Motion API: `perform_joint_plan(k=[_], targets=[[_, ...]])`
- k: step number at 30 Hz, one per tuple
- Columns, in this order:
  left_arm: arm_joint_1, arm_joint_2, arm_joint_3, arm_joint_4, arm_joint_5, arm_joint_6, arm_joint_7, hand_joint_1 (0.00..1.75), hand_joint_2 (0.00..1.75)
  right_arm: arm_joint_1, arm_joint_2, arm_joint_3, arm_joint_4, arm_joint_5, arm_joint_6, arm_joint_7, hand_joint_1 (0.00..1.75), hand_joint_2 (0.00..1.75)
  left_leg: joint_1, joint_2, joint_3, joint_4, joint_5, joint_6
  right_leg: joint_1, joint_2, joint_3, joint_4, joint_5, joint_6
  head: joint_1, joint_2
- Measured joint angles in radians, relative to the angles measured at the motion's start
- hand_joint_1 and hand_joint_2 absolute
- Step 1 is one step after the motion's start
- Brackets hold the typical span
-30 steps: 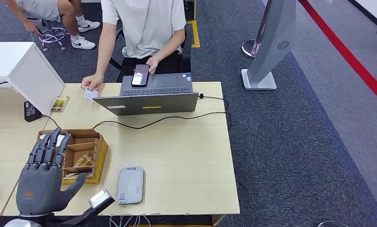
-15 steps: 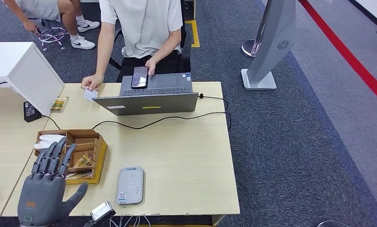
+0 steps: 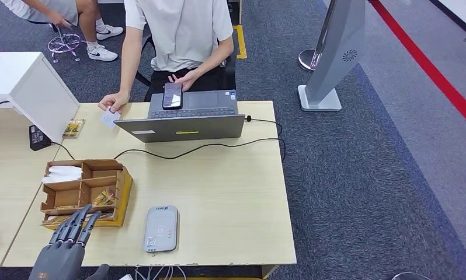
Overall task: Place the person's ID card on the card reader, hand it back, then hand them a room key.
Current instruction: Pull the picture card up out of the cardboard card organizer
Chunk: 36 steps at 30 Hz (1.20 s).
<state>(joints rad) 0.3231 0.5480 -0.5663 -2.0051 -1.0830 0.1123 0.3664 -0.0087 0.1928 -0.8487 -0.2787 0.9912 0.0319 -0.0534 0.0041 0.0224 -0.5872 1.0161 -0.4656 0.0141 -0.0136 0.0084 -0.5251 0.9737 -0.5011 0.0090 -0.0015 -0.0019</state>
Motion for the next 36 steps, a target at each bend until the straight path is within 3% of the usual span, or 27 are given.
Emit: perform_joint_plan(k=[9, 20, 23, 30, 36], targets=[[0.001, 0.01, -0.004, 0.042, 0.027, -0.003, 0.017, 0.0, 1.75, 0.005, 0.001, -0.003, -0.004, 0.008, 0.001, 0.0, 0.0, 1.75, 0.0, 0.0, 0.0, 0.0, 0.0, 0.0, 0.0, 0.0, 0.0, 0.0, 0.0, 0.0, 0.0, 0.0], [0.008, -0.008, 0.01, 0.084, 0.054, 0.017, 0.096, 0.0, 1.75, 0.022, 0.011, -0.008, -0.023, 0.066, 0.011, 0.009, 0.0, 1.75, 0.0, 0.0, 0.0, 0.0, 0.0, 0.0, 0.0, -0.001, 0.0, 0.0, 0.0, 0.0, 0.0, 0.0], [0.008, -0.051, 0.046, 0.105, 0.011, 0.029, 0.097, 0.0, 1.75, 0.022, 0.015, -0.01, -0.029, 0.083, 0.013, 0.009, 0.0, 1.75, 0.0, 0.0, 0.0, 0.0, 0.0, 0.0, 0.0, -0.001, 0.0, 0.0, 0.0, 0.0, 0.0, 0.0], [0.005, -0.216, 0.182, 0.153, -0.105, 0.067, 0.054, 0.0, 1.75, 0.023, 0.024, -0.022, -0.047, 0.112, 0.019, 0.016, 0.0, 1.75, -0.001, 0.0, 0.0, 0.0, 0.0, 0.0, 0.0, -0.001, 0.0, 0.0, 0.0, 0.0, 0.0, 0.0], [0.005, -0.294, 0.25, 0.177, -0.131, 0.075, 0.022, 0.0, 1.75, 0.025, 0.029, -0.027, -0.058, 0.126, 0.02, 0.018, 0.0, 1.75, 0.0, 0.0, 0.0, 0.0, 0.0, 0.0, 0.0, -0.001, 0.0, 0.0, 0.0, 0.0, 0.0, 0.0]])
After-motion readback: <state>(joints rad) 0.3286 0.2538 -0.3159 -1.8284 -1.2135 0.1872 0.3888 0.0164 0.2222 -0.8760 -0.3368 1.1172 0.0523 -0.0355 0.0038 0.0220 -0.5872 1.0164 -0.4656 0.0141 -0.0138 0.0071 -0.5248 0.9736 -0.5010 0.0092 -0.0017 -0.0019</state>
